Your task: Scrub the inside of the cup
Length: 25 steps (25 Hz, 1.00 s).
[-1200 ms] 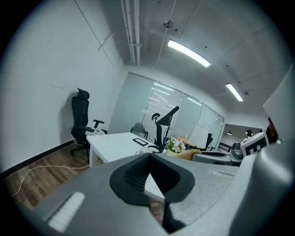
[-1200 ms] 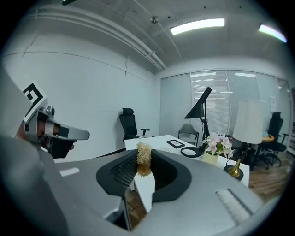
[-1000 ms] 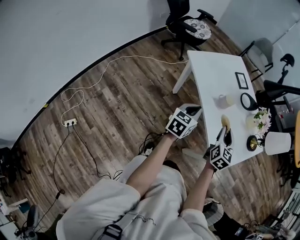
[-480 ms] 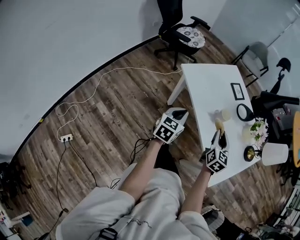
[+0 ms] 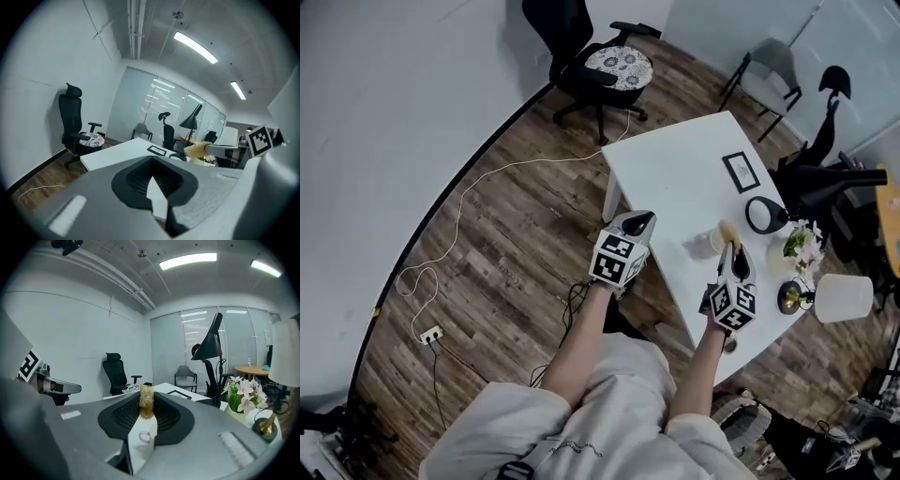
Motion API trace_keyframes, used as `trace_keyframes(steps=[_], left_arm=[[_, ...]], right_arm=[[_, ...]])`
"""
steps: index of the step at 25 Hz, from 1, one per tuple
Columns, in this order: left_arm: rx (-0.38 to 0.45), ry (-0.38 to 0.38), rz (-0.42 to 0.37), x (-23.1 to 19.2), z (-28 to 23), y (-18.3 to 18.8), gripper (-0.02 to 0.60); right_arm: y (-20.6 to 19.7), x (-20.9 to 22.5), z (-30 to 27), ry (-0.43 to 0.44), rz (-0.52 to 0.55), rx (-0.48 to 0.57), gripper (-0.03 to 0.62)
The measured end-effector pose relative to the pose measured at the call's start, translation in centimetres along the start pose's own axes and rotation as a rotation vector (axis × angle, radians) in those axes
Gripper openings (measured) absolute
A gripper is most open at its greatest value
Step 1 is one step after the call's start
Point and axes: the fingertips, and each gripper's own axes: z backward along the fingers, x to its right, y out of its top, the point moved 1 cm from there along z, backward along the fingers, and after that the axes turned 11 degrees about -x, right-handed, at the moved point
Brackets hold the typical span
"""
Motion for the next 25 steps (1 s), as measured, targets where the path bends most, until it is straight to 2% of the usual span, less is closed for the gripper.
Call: trace_keyframes(steps=[2,7,10,12,16,20,23,25], left_arm=[[-0.014,-0.016,0.000,-0.8,-2.1,1.1,0.000],[-0.027,-0.114,-0.047,-1.1,-5.8,2.9,0.000],[-0.047,-0.144,-0.065,-1.9,-7.9,3.7,0.000],[-0.070,-0.185,-0.107,-1.0,-10.2,4.9,0.000],[-0.125,-0.276,-0.238,1.7,-13.8,6.8,0.000],[-0.131,-0.330,-0.330,2.6,-15.3,9.0,0.000],[-0.133,-0.369,-0.337,2.4,-16.3,9.3,0.000],[-0.164,-0.400,-0.318,2.4,-17.5,8.3,0.000]], right_arm=[[0.8,0.3,-1.6,0.016,-0.001,-0.019,0.104],[2.0,1.0,-4.1,0.044,-0.064,-0.026,0.106],[2.0,0.9,-5.9,0.084,-0.059,-0.073,0.106],[2.4,1.6,-6.7,0.118,-0.026,-0.099,0.106],[3.5,2.2,-8.5,0.227,0.064,-0.133,0.106],[4.9,3.4,-10.3,0.183,0.086,-0.141,0.107],[4.9,3.6,-10.9,0.154,0.055,-0.140,0.107],[4.0,3.6,-10.9,0.144,0.056,-0.167,0.107]])
